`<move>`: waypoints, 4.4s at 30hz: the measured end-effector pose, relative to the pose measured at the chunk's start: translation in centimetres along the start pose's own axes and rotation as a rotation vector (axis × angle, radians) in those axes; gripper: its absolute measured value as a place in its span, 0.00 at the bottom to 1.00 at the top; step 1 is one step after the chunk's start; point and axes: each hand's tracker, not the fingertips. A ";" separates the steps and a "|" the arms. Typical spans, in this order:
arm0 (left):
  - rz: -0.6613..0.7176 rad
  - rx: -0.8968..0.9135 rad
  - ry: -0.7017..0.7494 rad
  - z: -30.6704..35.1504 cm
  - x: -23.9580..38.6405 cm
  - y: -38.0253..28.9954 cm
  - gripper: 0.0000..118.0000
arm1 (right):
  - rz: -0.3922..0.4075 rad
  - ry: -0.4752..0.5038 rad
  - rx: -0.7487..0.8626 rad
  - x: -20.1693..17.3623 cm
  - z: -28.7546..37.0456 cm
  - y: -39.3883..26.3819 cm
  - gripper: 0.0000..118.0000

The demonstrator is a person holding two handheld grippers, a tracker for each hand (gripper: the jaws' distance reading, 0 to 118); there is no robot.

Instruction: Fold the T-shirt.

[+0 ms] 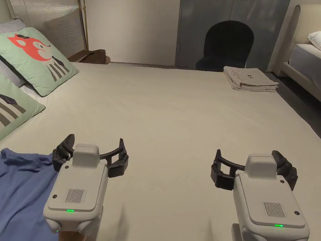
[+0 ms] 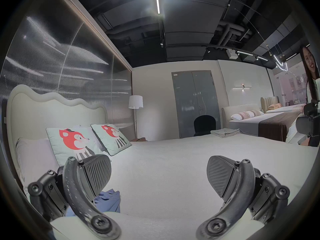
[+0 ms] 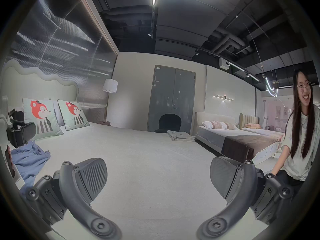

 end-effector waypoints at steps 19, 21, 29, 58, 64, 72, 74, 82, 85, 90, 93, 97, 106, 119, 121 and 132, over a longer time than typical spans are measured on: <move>-0.005 0.004 -0.003 0.0 -0.2 0.0 0.93 | 0.013 0.006 0.015 -0.2 0.3 0.3 0.99; -0.006 0.005 -0.004 0.0 -0.2 0.0 0.93 | 0.013 0.006 0.012 -0.2 0.2 0.2 0.99; -0.007 0.009 0.000 0.0 -0.3 0.2 0.93 | 0.010 0.006 0.016 -0.2 0.3 0.4 0.99; -0.007 0.016 -0.009 0.0 -0.1 0.5 0.93 | 0.009 0.008 0.025 0.1 0.4 0.7 0.99; -0.008 0.017 -0.007 0.0 -0.2 0.5 0.93 | 0.011 0.009 0.026 0.0 0.4 0.8 0.99; -0.010 0.020 -0.007 -0.1 -0.2 0.7 0.93 | 0.013 0.009 0.028 -0.1 0.3 0.9 0.99; -0.011 0.020 -0.008 -0.1 -0.2 0.7 0.93 | 0.011 0.010 0.027 -0.1 0.3 0.9 0.99; 0.023 0.017 -0.030 0.1 -0.1 1.2 0.71 | 0.002 0.024 0.016 -0.2 0.5 1.5 0.79; 0.020 0.011 -0.013 -0.1 0.3 1.4 0.01 | 0.015 -0.007 0.004 -0.5 0.1 1.7 0.04; 0.049 0.006 -0.034 0.0 0.4 1.2 0.00 | -0.001 -0.007 -0.004 -0.4 -0.1 1.9 0.00; 0.039 0.005 -0.020 0.0 -0.1 1.0 0.00 | -0.005 0.008 -0.004 -0.6 -0.3 2.0 0.00; 0.039 -0.005 0.025 0.5 -2.1 0.9 0.00 | -0.015 0.063 -0.001 -2.2 -1.1 2.2 0.00; 0.026 -0.038 0.268 4.0 -12.4 0.7 0.00 | -0.021 0.336 0.029 -12.6 -3.1 3.5 0.00; -0.034 -0.093 0.561 11.7 -25.0 1.0 0.00 | -0.044 0.634 0.022 -26.2 -2.1 4.0 0.00; -0.032 -0.101 0.580 12.4 -25.8 0.9 0.00 | -0.040 0.656 0.023 -27.1 -1.9 4.0 0.00; 0.028 -0.292 0.540 10.5 -26.7 -0.3 0.00 | -0.026 0.690 0.015 -27.3 -2.5 3.7 0.00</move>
